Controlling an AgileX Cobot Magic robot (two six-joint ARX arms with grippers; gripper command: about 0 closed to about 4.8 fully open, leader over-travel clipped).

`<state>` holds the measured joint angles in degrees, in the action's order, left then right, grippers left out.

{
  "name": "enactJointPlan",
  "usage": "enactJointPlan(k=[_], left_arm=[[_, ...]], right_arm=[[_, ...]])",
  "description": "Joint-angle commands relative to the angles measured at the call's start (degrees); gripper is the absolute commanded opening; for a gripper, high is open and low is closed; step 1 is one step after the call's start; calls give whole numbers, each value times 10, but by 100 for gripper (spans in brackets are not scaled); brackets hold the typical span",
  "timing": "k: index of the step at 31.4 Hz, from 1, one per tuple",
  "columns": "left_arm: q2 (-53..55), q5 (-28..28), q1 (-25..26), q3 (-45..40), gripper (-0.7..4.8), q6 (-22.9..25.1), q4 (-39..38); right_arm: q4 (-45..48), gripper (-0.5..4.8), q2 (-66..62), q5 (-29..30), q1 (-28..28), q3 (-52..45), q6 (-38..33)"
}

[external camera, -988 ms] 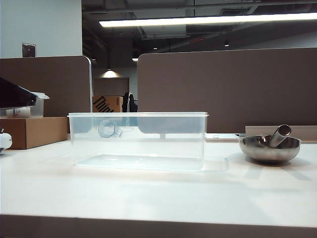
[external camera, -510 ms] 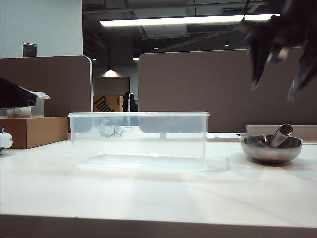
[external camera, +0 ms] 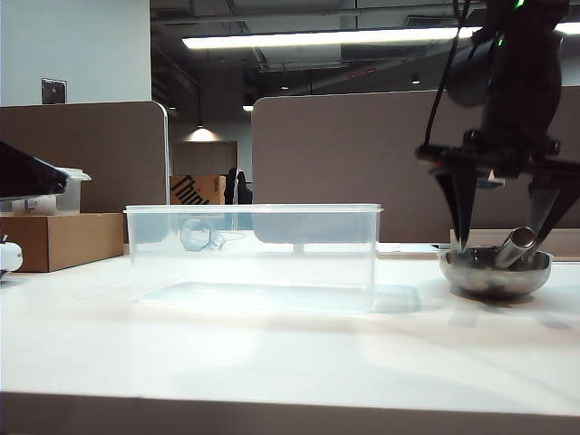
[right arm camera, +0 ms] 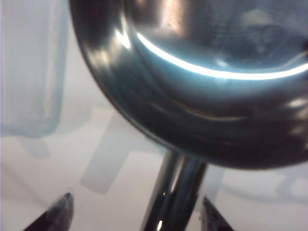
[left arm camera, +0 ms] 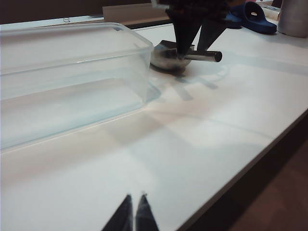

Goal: Pick up the metal ice scoop from the table and place it inside the transparent plastic box.

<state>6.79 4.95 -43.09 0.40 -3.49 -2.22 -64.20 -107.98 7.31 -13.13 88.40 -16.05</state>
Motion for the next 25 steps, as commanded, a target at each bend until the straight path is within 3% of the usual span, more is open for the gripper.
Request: enactJointPlan(k=[1, 5, 9, 11, 13, 20, 25], left_arm=[[1, 2, 0, 0, 21, 0, 6], [1, 2, 0, 0, 21, 0, 6], [1, 2, 0, 0, 21, 0, 6], [1, 2, 0, 0, 21, 0, 6], [1, 2, 0, 0, 21, 0, 6], [1, 2, 0, 0, 21, 0, 6], [0, 2, 0, 0, 21, 0, 6]], right_arm=[[2, 332, -10, -2, -1, 2, -4], [7, 322, -28, -2, -1, 2, -4], [13, 231, -36, -2, -1, 1, -5], [14, 153, -37, -9, -1, 1, -4], [14, -9, -37, -17, -1, 1, -4], [10, -2, -34, -46, -1, 2, 6], [16, -2, 2, -109, 0, 3, 28]])
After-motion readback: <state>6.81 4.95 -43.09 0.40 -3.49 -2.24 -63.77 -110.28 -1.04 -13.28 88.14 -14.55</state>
